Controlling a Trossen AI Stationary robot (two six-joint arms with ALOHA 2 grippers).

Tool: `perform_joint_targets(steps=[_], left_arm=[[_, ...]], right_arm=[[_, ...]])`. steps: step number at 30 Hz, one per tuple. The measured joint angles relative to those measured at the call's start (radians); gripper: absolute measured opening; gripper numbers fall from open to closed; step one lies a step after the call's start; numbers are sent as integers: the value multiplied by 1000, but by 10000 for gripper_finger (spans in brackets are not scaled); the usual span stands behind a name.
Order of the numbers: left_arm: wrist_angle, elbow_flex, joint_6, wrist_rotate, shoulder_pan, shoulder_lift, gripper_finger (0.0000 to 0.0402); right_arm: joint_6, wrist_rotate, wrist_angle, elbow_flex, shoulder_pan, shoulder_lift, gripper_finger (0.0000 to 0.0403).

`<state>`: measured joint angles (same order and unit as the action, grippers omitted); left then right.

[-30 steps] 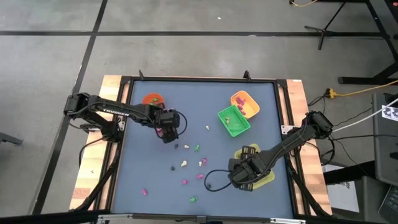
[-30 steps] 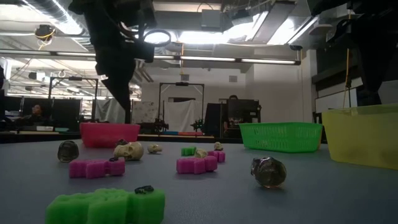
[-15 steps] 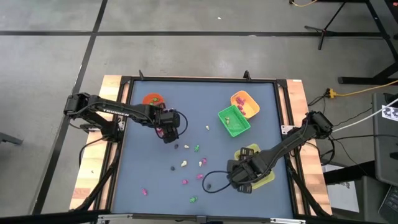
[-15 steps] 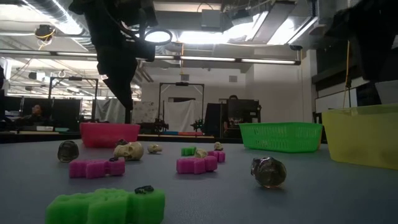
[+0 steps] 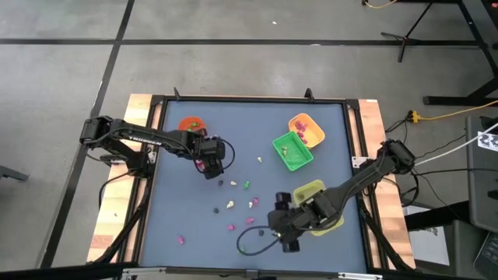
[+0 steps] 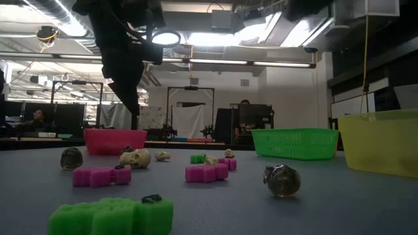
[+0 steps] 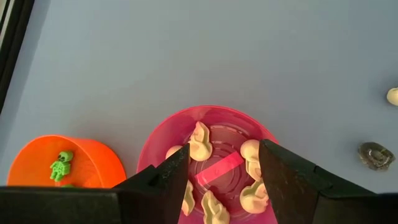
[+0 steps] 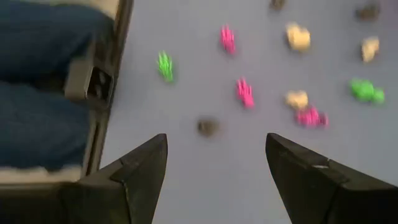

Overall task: Sort Halloween decoration
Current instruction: Put the black skull toy into the light yellow bin

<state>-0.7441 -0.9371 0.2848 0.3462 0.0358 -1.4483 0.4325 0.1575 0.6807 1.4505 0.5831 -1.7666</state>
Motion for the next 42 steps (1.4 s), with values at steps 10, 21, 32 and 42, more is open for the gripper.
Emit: perform_joint_targets(steps=[10,21,32,42], left_arm=[[-5,0,0,0,0,-2,175],[-3,0,1,1,0,-1,175],[-2,0,1,1,0,-1,175],[-2,0,1,1,0,-1,175]], right_arm=[[-26,8,-121,-18,0,-117,271],[-131,9,-225,-19,0,-255,271],[-132,35,-243,-19,-1,-330,271],[-126,44,-252,-19,-1,-345,271]])
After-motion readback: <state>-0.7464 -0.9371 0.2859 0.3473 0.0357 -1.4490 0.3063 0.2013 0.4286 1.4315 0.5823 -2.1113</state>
